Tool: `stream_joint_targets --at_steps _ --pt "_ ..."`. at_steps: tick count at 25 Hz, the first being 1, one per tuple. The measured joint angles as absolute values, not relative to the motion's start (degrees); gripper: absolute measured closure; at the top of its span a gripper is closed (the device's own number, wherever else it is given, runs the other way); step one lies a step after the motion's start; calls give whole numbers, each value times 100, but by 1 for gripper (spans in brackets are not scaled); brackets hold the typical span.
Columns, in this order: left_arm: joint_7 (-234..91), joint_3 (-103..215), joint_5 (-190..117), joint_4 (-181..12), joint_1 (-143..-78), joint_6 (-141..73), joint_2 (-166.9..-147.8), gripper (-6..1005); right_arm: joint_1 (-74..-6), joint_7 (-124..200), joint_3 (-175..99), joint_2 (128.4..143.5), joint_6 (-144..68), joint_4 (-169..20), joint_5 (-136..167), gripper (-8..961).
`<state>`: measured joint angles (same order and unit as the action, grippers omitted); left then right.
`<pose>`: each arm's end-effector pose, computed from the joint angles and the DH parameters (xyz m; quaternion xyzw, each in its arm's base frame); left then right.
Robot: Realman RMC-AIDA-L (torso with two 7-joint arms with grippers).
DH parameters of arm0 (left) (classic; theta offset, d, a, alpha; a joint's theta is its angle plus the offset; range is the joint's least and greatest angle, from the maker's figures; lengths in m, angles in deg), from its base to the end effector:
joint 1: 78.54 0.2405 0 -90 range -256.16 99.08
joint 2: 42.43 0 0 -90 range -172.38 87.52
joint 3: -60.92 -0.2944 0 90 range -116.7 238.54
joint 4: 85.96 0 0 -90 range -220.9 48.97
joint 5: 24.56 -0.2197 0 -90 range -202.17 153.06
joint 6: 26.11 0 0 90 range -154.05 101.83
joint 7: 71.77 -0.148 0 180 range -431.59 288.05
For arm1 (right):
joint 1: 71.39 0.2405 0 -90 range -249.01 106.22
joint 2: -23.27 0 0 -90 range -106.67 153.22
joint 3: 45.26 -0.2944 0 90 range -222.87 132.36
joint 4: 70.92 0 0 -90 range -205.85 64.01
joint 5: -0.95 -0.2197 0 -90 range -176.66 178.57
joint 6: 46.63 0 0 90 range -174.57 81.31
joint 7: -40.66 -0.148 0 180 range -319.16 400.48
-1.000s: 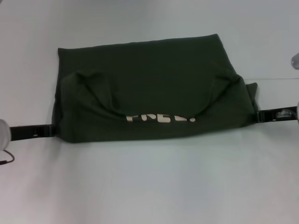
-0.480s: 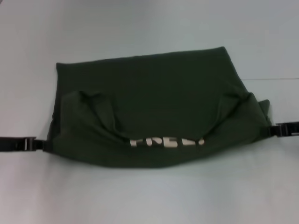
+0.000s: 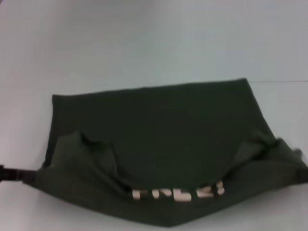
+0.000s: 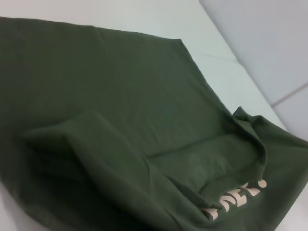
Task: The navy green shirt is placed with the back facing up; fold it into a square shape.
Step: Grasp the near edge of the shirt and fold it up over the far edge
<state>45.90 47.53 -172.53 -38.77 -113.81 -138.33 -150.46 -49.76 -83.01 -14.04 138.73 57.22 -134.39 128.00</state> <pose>-0.3406 0.3392 0.1107 -0.8397 -0.5227 -0.1304 0.0679 0.3403 0.3108 0.0890 -0.8374 0.5031 0.1604 0.1409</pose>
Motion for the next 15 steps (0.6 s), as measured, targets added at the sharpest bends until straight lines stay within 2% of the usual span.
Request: stream_joint_targets --at_steps 5,8,11,15 --pt "4636 4915 -17404 -3850 -11456 -14109 -14971 992 -4961 -8179 -2054 13768 6239 -13297 12774 880" --pt "4867 5110 -17356 -3911 -11583 -14003 -14899 992 -4686 -8214 -2324 13604 6013 -12757 12763 879" --pt "5212 5440 -17281 -4045 -11770 -13775 -14782 993 -4347 -8233 -2445 13361 5609 -12050 12760 878" --pt "5681 5547 -17244 -4281 -11956 -13236 -14681 993 -3973 -8232 -2466 13182 5006 -11586 12755 876"
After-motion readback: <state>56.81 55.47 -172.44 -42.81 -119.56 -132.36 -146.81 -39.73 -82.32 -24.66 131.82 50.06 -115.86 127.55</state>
